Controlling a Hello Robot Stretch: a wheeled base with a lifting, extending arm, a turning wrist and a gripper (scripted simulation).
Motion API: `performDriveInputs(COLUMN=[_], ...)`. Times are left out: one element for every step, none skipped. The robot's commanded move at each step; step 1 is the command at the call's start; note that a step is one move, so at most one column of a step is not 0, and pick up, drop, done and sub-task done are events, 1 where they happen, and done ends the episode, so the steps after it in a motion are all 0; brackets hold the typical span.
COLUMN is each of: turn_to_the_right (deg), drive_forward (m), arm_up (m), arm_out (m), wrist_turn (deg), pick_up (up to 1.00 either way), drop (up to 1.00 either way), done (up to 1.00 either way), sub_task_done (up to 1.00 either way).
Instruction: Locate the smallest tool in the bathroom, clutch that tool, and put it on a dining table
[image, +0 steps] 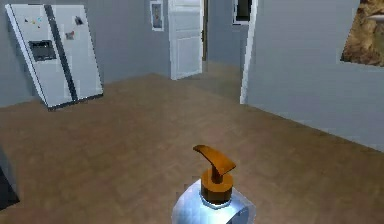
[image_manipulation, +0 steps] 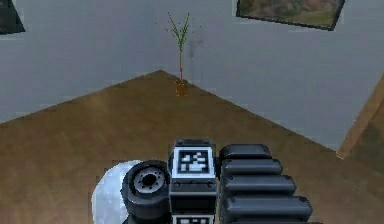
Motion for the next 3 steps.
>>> performDriveInputs(turn_to_the_right=[0.0,6.0,0.0], drive_forward=[0.55,0.0,1.0], arm_up=[0.0,0.0,0.0], arm_out=[0.0,0.0,0.0], wrist_turn=[0.0,0.0,0.0], pick_up=[0.0,0.0,0.0], drop=[0.0,0.0,0.0], done=[0.0,0.0,0.0], sub_task_done=[0.0,0.0,0.0])
